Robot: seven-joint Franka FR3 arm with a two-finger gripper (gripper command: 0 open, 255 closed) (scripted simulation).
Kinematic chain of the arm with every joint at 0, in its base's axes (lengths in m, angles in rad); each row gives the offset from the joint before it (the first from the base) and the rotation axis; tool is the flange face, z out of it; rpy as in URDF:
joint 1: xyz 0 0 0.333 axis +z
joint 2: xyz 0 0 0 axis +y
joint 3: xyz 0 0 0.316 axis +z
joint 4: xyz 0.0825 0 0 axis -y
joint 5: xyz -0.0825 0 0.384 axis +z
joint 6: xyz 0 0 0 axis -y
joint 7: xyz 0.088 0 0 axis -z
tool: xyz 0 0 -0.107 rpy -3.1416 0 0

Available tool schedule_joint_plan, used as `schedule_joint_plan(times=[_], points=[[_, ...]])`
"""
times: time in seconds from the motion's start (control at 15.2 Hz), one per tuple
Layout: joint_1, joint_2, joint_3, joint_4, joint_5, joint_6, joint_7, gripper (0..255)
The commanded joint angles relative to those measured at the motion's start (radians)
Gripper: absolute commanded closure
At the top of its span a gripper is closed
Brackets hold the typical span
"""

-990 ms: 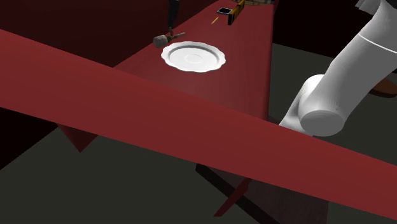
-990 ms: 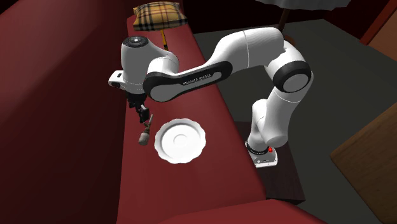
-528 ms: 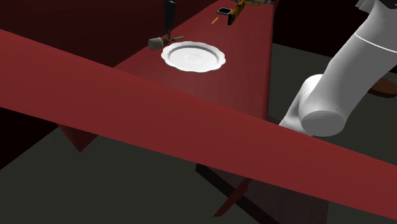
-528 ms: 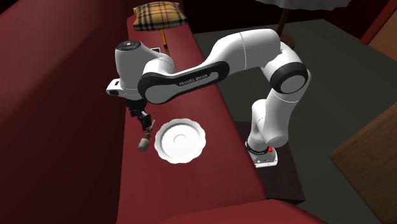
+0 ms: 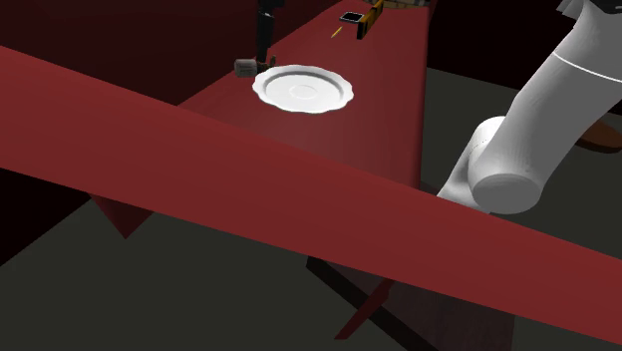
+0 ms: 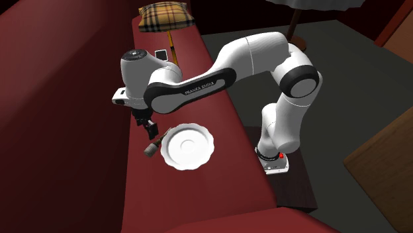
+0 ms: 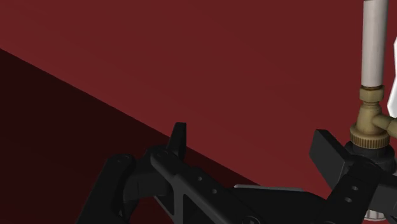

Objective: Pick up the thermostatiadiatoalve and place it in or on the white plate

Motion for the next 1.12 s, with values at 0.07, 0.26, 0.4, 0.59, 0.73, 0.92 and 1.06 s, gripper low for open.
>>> schedule_joint_plan(times=[0.07, 0.26, 0.4, 0.59, 0.73, 0.92, 1.06], points=[[0.0, 0.0, 0.0, 0.0, 0.0, 0.0, 0.0, 0], [0.0, 0.0, 0.0, 0.0, 0.0, 0.0, 0.0, 255], [0.001, -0.001, 0.001, -0.003, 0.0, 0.002, 0.002, 255], [0.0, -0.001, 0.001, -0.003, 0.0, 0.002, 0.001, 255], [0.0, -0.002, 0.0, -0.002, -0.001, 0.002, 0.001, 255], [0.019, -0.031, 0.026, -0.01, -0.023, -0.024, 0.104, 0], [0.038, -0.051, 0.055, -0.006, -0.043, -0.054, 0.205, 0]])
